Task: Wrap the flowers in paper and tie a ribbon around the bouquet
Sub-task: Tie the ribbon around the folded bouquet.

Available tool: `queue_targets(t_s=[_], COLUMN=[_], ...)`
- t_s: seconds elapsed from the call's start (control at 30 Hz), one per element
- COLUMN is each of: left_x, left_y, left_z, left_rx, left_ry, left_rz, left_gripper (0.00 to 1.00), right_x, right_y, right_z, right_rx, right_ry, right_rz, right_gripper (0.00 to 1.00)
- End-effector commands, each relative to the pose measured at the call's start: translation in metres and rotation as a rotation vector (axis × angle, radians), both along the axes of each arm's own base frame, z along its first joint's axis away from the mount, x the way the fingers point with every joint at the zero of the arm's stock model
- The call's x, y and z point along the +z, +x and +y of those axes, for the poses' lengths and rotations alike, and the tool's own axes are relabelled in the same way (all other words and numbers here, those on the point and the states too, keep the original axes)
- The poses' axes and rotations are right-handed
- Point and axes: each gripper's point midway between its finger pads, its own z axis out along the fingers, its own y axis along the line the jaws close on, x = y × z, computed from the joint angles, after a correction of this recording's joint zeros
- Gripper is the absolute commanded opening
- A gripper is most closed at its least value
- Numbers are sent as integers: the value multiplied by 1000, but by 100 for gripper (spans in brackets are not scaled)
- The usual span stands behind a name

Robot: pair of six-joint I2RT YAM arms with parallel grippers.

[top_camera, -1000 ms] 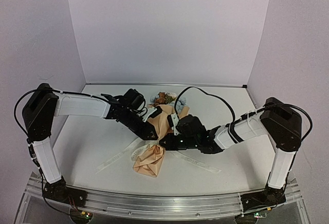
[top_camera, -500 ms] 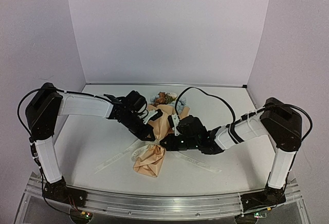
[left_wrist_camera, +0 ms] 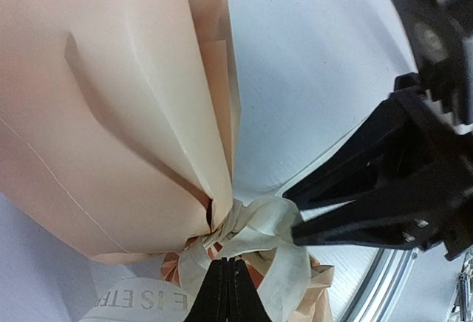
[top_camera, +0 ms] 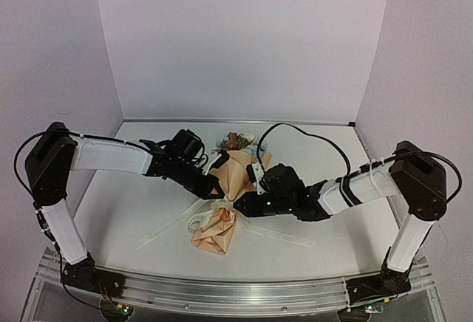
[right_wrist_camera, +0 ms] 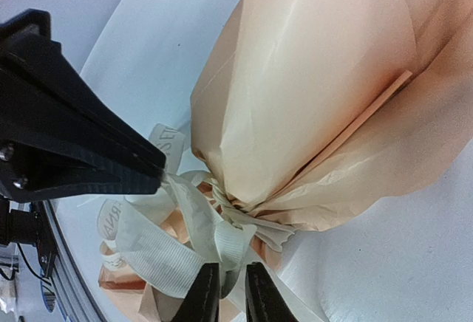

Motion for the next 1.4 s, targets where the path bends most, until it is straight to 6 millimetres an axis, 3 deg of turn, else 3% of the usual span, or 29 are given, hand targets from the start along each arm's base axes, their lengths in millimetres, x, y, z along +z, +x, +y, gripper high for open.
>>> queue_targets(t_s=[0.0, 0.17, 0.27, 0.37, 0.5, 0.73, 1.13, 1.2, 1.37], left_x=[6, 3, 6, 9, 8, 5, -10, -11, -11], left_y=[3, 4, 1, -3, -8, -6, -15, -16, -19], left_z=[-5, -7, -8, -8, -6, 12, 25, 25, 24], left_rx=[32, 37, 29, 12, -10, -8, -55, -59, -55], left_ry=[-64, -78, -91, -98, -88, -67, -16, -13, -33], left_rz=[-16, -13, -6, 7, 17, 30, 47, 48, 64], left_gripper=[0, 0, 0, 0, 0, 0, 0, 0, 0], right_x=[17, 20, 22, 18, 10, 3, -15, -20, -25], right_y=[-8, -22, -38, -55, -62, -51, -47, -48, -53], right_z=[-10, -23, -24, -20, -10, 6, 27, 27, 25], right_rx=[15, 20, 61, 119, 122, 56, 37, 33, 33], right_ry=[-17, -55, -100, -170, -212, -227, -198, -193, -181], right_rz=[2, 34, 22, 3, -9, -41, 22, 36, 61], right_gripper=[34, 54, 62, 69, 78, 78, 55, 46, 8])
